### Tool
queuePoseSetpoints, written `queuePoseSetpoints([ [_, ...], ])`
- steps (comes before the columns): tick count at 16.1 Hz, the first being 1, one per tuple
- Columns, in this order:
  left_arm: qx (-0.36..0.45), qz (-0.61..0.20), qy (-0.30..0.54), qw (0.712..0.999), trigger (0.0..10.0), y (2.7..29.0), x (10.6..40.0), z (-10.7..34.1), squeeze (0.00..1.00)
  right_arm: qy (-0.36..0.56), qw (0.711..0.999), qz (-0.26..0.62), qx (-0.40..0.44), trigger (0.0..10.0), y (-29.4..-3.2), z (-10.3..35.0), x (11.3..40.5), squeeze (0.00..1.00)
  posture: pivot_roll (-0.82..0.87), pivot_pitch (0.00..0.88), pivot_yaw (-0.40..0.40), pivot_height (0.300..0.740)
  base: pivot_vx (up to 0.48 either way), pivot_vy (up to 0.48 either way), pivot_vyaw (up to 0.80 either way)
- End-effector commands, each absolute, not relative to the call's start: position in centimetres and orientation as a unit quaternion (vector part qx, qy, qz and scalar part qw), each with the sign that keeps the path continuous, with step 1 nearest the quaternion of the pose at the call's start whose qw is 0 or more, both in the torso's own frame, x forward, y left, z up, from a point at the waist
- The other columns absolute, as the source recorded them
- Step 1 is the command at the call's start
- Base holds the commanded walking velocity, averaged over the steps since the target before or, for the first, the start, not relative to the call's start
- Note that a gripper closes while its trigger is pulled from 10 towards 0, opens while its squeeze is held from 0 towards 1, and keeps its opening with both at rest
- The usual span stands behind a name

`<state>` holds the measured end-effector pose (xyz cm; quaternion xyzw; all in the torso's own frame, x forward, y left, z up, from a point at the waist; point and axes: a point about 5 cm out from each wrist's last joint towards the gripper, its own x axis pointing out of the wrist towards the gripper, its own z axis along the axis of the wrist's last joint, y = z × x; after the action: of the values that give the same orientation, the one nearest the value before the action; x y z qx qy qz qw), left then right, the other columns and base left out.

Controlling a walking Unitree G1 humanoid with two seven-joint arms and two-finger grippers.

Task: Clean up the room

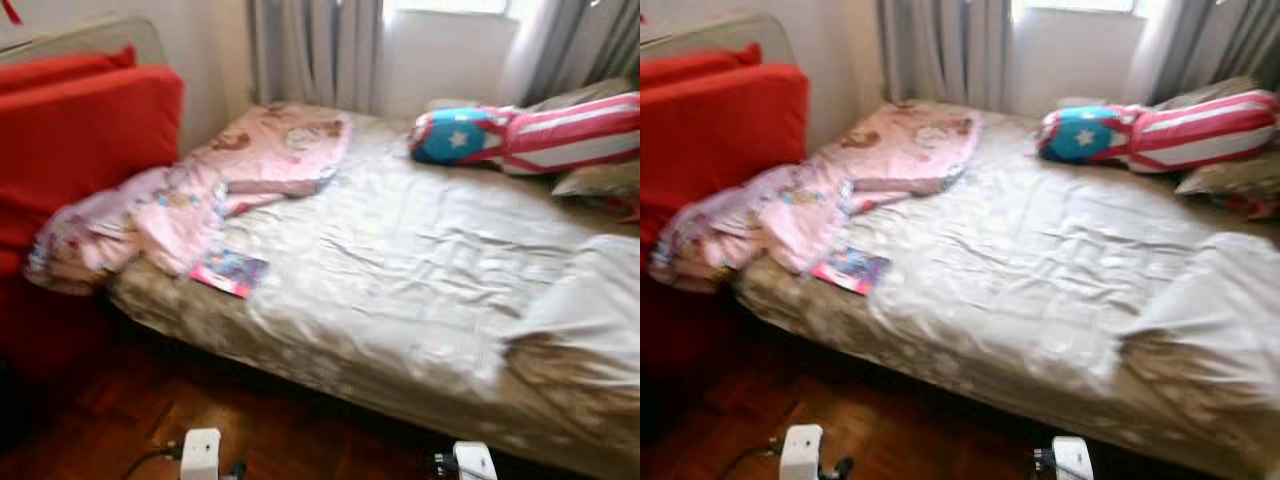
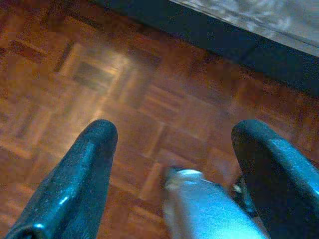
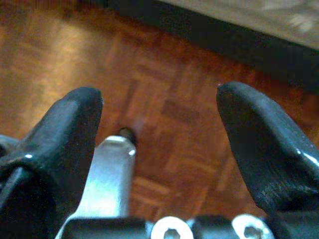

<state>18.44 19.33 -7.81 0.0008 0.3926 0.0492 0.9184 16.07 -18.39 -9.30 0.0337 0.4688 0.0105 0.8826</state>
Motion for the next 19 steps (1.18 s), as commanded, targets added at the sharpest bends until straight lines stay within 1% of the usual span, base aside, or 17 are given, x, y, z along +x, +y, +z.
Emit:
queuePoseSetpoints([
  [1,0.006,0.055,0.403,0.914,10.0,19.91,17.81,-8.06,0.0,0.471,0.881,0.019,0.036,10.0,-17.66,-9.41,15.99,0.0,0.01,0.0,-0.042,0.731,0.0,-0.405,0.0],
  [9,0.001,0.058,0.406,0.912,10.0,20.02,17.62,-8.14,0.0,0.471,0.881,0.016,0.033,10.0,-17.76,-9.39,16.04,0.0,0.01,0.0,-0.047,0.731,0.0,0.0,0.0],
  [12,-0.002,0.063,0.415,0.907,10.0,20.23,17.28,-8.32,0.0,0.476,0.879,0.012,0.033,10.0,-17.8,-9.42,16.03,0.0,0.01,0.0,-0.044,0.731,0.0,0.0,0.0],
  [16,0.008,0.06,0.42,0.906,10.0,20.27,17.27,-8.35,0.0,0.479,0.877,0.016,0.029,10.0,-17.8,-9.44,16.01,0.0,0.02,0.0,-0.045,0.731,0.0,0.0,-0.75],
  [17,0.024,0.052,0.422,0.905,10.0,20.3,17.3,-8.34,0.0,0.48,0.877,0.016,0.028,10.0,-17.79,-9.45,16.01,0.0,0.02,0.0,-0.045,0.731,0.0,-0.446,-0.74],
  [19,0.014,0.058,0.425,0.903,10.0,20.67,17.0,-8.42,0.0,0.48,0.877,0.016,0.028,10.0,-17.77,-9.44,16.04,0.0,0.02,0.0,-0.045,0.731,0.0,-0.45,-0.74],
])
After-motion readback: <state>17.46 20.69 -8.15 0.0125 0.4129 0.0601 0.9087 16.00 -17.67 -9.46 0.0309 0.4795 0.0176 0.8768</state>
